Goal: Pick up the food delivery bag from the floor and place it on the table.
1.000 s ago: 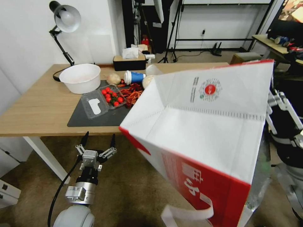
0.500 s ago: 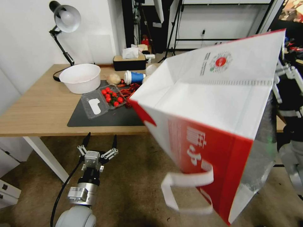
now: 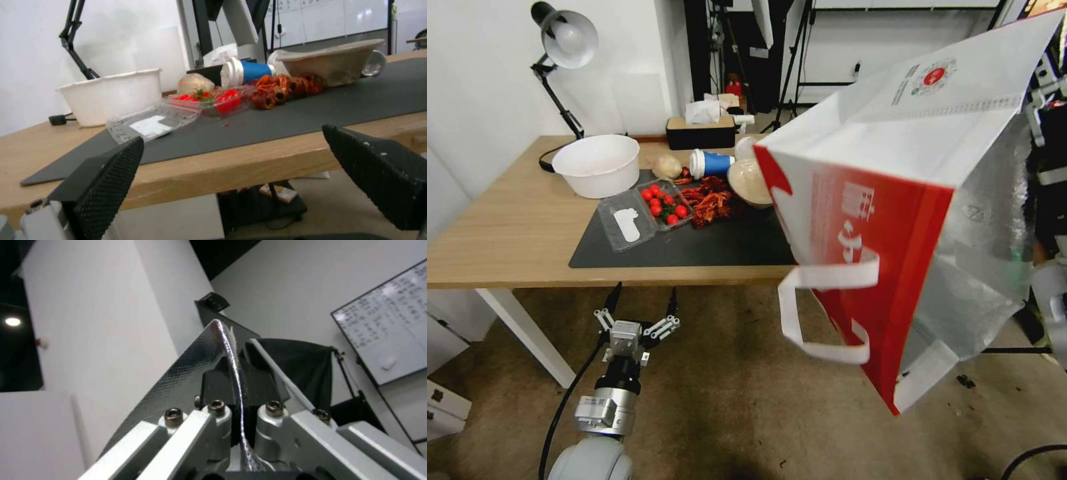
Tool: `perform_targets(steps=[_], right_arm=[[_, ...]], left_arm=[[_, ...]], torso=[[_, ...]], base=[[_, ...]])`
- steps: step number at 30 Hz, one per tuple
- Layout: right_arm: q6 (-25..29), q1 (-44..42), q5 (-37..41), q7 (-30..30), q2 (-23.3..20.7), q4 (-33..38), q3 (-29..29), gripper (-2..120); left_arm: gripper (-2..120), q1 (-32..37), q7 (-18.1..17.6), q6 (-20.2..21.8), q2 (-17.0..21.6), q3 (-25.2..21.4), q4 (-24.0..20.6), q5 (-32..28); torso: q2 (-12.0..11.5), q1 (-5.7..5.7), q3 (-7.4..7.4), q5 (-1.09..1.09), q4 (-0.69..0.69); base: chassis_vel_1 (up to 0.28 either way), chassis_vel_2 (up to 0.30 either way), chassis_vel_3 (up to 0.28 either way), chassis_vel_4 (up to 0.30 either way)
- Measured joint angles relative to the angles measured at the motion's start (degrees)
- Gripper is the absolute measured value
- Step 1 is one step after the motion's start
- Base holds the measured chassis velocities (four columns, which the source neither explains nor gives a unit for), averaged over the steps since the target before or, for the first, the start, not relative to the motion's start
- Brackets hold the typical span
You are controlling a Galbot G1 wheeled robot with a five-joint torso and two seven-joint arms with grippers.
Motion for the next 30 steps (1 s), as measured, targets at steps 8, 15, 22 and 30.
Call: perform_targets(steps=[8, 15, 22, 30], right_arm=[[-0.39, 4.64, 0.00, 6.61, -1.01, -3.23, -2.91, 0], [-0.61, 7.14, 0.00, 11.27, -1.11, -6.54, -5.21, 0], [-0.54, 9.14, -0.90, 13.16, -1.11, -11.81, -7.02, 0], [-0.48, 9.93, -2.16, 13.82, -1.48, -15.32, -7.34, 0]], left_arm=[[100, 0.20, 0.03, -0.18, -0.34, 0.12, 0.16, 0.46], [100, 0.23, 0.09, -0.28, -0.52, 0.20, 0.27, 0.78], [100, 0.24, 0.13, -0.37, -0.51, 0.27, 0.66, 0.91], [100, 0.04, 0.15, -0.40, -0.42, 0.25, 1.16, 0.87]], torso=[[0.00, 0.00, 0.00, 0.00, 0.00], [0.00, 0.00, 0.00, 0.00, 0.00], [0.00, 0.00, 0.00, 0.01, 0.00], [-0.01, 0.00, 0.00, 0.00, 0.00]], base=[[0.000, 0.000, 0.000, 0.000], [0.000, 0.000, 0.000, 0.000], [0.000, 0.000, 0.000, 0.000], [0.000, 0.000, 0.000, 0.000]])
